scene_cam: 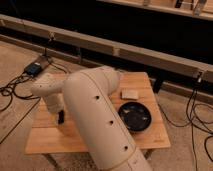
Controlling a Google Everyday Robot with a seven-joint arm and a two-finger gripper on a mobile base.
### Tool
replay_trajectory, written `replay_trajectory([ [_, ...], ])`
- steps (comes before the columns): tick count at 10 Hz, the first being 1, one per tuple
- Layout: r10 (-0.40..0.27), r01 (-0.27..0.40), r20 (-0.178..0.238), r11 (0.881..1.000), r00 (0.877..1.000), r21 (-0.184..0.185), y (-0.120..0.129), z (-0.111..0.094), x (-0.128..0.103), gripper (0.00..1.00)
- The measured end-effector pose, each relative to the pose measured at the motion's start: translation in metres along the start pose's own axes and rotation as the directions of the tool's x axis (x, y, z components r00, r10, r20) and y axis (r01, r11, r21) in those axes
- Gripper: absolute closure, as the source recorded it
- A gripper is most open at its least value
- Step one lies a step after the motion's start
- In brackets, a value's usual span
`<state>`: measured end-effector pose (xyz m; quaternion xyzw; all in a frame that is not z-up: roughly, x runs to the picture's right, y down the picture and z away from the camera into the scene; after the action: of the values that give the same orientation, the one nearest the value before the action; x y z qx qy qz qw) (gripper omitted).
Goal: Push the eraser across the table
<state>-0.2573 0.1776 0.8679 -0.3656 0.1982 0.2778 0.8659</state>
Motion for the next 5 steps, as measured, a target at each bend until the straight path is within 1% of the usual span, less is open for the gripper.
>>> replay_trajectory([
  [2,-0.013,0.013,0.009,1.000,1.000,0.011,-0.003,0.002,-0.006,0.35],
  [5,-0.032,0.031,0.031,0.999,0.999,0.038,-0.009,0.002,-0.018,0.35],
])
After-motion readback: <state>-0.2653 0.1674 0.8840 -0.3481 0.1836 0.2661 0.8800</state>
